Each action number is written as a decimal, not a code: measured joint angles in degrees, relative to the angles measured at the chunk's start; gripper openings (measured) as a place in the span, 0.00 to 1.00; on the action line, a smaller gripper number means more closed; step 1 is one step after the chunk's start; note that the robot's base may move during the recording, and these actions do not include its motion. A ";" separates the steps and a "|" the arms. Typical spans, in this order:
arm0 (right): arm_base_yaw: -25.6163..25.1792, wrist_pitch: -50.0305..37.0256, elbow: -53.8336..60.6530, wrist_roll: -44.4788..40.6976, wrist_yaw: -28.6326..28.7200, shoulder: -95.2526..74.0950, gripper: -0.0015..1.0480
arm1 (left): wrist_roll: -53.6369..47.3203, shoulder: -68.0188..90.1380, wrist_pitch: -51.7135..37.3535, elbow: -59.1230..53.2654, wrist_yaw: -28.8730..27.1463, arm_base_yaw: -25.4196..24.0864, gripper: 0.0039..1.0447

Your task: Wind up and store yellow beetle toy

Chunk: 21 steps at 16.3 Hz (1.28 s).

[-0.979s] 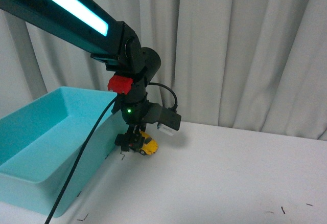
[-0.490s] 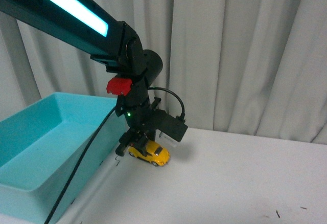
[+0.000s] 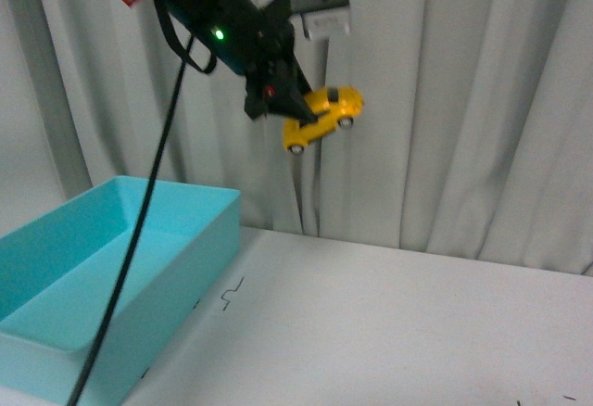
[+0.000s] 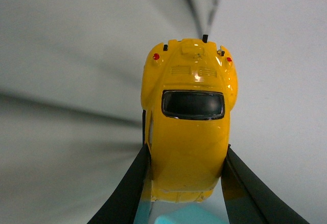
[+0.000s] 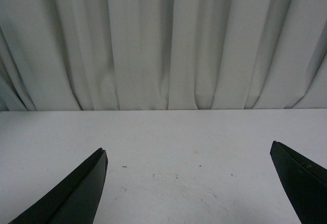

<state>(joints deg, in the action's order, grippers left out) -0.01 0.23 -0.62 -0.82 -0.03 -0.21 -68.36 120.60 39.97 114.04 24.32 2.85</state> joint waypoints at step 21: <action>0.00 0.00 0.00 0.00 0.02 0.00 0.94 | 42.80 6.05 -4.59 -15.41 -26.18 -22.12 0.31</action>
<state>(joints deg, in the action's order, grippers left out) -0.01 0.23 -0.62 -0.82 -0.01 -0.21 -25.56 126.65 35.38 98.63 -1.87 -19.27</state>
